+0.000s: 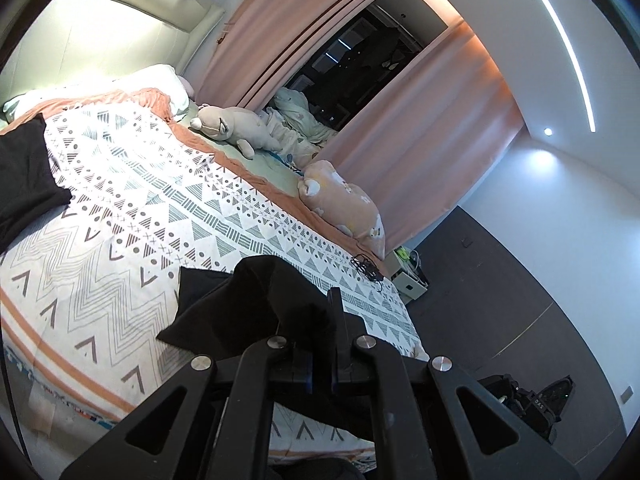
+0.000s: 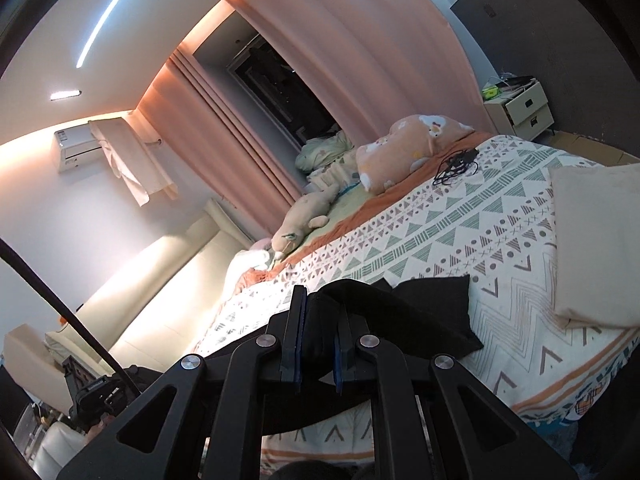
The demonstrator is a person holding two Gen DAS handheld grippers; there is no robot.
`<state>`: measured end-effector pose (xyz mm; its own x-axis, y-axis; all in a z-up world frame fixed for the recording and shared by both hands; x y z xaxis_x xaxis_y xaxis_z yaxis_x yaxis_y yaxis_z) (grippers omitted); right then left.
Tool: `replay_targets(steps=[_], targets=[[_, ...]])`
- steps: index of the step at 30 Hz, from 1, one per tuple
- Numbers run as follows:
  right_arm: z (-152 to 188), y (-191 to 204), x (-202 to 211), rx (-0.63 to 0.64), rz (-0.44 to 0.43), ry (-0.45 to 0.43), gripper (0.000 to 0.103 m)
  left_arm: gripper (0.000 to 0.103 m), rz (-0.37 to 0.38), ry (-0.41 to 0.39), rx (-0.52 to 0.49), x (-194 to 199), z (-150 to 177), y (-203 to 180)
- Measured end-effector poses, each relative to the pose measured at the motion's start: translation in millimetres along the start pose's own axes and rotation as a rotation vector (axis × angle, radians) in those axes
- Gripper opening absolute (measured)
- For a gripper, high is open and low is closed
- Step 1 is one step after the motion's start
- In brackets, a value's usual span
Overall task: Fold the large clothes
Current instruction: 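Lift the hem with both grippers and fold it toward the collar, then lay the hem down near the collar and open both grippers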
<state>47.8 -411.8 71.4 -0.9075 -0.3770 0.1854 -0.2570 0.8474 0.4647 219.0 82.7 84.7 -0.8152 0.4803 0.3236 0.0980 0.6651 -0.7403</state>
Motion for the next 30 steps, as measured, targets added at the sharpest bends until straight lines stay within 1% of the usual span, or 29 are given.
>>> replay_targets(steps=[6,9,12,16,23,30], targets=[[-29,8,-45,0.025,0.034,-0.001,0.007,0.007,-0.02,0.003,-0.011,-45,-30,-5],[-43,9,-67,0.037,0.047,0.002,0.007,0.007,-0.042,0.011,-0.016,-72,-43,-6],[-55,9,-99,0.038,0.058,0.021,0.007,0.007,-0.064,0.025,-0.014,-101,-55,-3],[-64,5,-136,0.039,0.083,0.045,0.007,0.007,-0.081,0.049,-0.012,-140,-67,6],[-76,-7,-190,0.025,0.113,0.09,0.007,0.007,-0.128,0.098,0.004,-204,-74,34],[-69,-19,-249,0.013,0.161,0.158,0.007,0.007,-0.192,0.163,0.047,-263,-66,76]])
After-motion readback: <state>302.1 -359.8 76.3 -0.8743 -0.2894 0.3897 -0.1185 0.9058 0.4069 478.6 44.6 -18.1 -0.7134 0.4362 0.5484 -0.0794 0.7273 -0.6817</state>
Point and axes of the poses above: each gripper's, at about its wrist camera, not at the fingertips, and x roughly against the way its jaws point, y to its left, z to its underside, the point moved 3 cm from there along -x, roughly the way its jaws point, and after that the axes turned 9 degrees about x, right-handed, at the moved point
